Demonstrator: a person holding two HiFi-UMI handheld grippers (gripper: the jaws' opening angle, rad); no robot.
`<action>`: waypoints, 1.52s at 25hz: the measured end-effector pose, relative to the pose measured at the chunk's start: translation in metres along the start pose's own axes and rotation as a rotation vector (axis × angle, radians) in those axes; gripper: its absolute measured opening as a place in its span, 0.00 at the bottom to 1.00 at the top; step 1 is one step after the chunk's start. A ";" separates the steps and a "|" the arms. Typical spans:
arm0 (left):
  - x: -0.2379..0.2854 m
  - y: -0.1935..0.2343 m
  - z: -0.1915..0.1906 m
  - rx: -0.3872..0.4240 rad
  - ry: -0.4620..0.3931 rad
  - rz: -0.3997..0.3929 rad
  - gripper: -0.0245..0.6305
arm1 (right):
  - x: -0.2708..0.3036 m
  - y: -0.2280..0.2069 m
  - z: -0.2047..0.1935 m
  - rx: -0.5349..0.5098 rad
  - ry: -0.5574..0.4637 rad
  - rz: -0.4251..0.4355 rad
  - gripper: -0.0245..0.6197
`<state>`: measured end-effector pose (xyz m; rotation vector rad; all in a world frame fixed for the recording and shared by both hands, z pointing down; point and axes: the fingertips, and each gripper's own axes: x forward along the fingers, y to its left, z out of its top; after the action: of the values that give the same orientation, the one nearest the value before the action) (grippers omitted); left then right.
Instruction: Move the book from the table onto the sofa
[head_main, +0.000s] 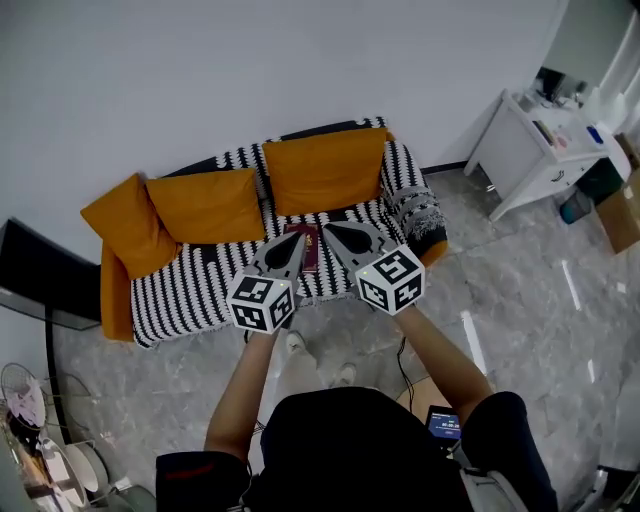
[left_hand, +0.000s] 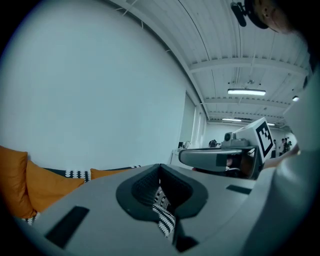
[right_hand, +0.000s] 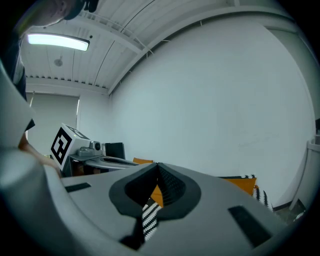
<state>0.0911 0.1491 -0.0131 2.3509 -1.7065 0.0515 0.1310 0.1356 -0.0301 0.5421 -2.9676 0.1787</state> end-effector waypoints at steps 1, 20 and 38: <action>-0.002 -0.004 0.001 0.004 -0.002 0.002 0.06 | -0.004 0.002 0.000 -0.002 0.000 0.003 0.06; -0.041 0.018 0.031 0.046 -0.023 -0.014 0.06 | -0.001 0.030 0.028 0.015 -0.061 -0.098 0.06; -0.114 0.060 0.042 0.038 -0.072 -0.038 0.06 | 0.038 0.113 0.049 -0.040 -0.079 -0.128 0.06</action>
<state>-0.0065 0.2289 -0.0629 2.4406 -1.7067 -0.0073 0.0506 0.2206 -0.0841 0.7473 -2.9921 0.0872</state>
